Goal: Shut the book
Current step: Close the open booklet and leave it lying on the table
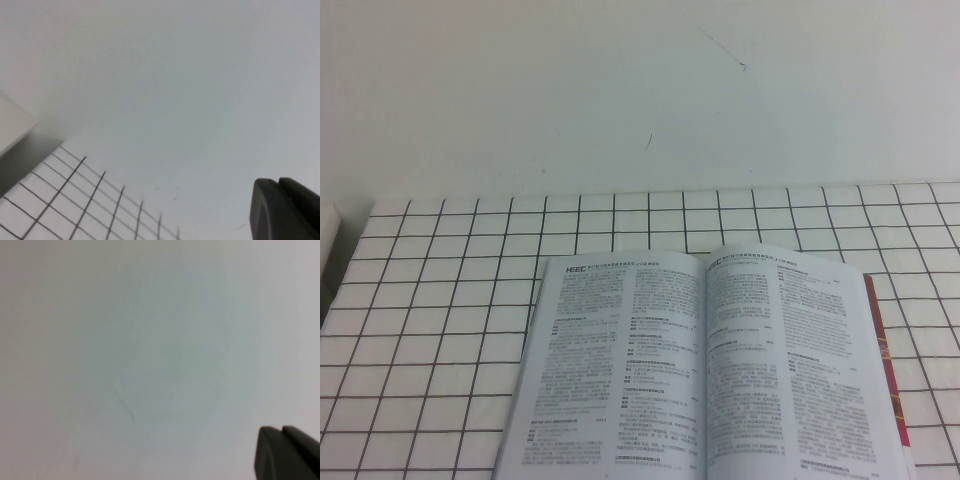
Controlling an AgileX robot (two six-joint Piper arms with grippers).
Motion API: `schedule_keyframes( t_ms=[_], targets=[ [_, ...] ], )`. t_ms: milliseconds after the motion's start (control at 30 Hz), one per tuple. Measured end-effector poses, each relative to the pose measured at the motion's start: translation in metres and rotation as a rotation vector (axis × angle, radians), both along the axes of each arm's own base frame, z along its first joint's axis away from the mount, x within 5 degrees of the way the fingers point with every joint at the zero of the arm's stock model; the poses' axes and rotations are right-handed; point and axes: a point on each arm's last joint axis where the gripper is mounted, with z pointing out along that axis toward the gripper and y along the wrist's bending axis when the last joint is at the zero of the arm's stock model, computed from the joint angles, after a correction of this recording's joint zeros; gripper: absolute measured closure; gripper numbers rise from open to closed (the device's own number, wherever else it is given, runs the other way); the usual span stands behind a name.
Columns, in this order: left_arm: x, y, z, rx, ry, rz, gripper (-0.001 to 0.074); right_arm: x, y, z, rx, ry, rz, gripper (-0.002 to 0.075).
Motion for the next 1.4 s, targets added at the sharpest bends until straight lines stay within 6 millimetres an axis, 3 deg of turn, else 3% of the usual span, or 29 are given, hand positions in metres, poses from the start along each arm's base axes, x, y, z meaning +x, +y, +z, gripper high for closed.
schedule_keyframes(
  t_ms=[100,200,300,467,633,700,800,933,1100,1233,1400],
  targets=[
    [-0.001,0.002,0.005,-0.118,-0.041,0.006,0.0738,-0.01,0.002,0.02,0.111,-0.22,0.077,0.0729],
    [-0.006,0.002,0.027,-0.153,-0.112,-0.002,0.0738,-0.019,-0.002,0.035,0.255,-0.38,0.126,0.0729],
    [-0.016,0.003,0.062,-0.156,-0.233,0.002,0.0738,-0.028,-0.007,0.058,0.357,-0.459,0.146,0.0729],
    [-0.052,0.002,0.132,-0.014,-0.47,0.03,0.0738,-0.058,-0.013,0.124,0.391,-0.569,0.161,0.0729],
    [-0.09,-0.001,0.182,0.19,-0.638,0.104,0.0738,-0.088,-0.018,0.191,0.388,-0.518,0.135,0.0729],
    [-0.097,-0.003,0.197,0.249,-0.656,0.119,0.0738,-0.083,-0.018,0.209,0.366,-0.432,0.105,0.0729],
    [-0.09,-0.007,0.214,0.364,-0.56,0.1,0.0738,-0.055,-0.015,0.227,0.322,-0.223,0.05,0.0729],
    [-0.053,-0.015,0.214,0.445,-0.264,-0.029,0.0738,-0.006,-0.009,0.225,0.281,0.159,-0.014,0.0729],
    [0.0,-0.022,0.182,0.438,0.186,-0.228,0.0738,0.048,0.0,0.185,0.162,0.622,-0.079,0.0729],
    [0.023,-0.025,0.159,0.426,0.456,-0.328,0.0738,0.068,0.003,0.166,0.051,0.808,-0.089,0.0729],
    [0.041,-0.025,0.15,0.413,0.557,-0.357,0.0738,0.084,0.015,0.156,0.119,0.917,0.0,0.0729]
  ],
)
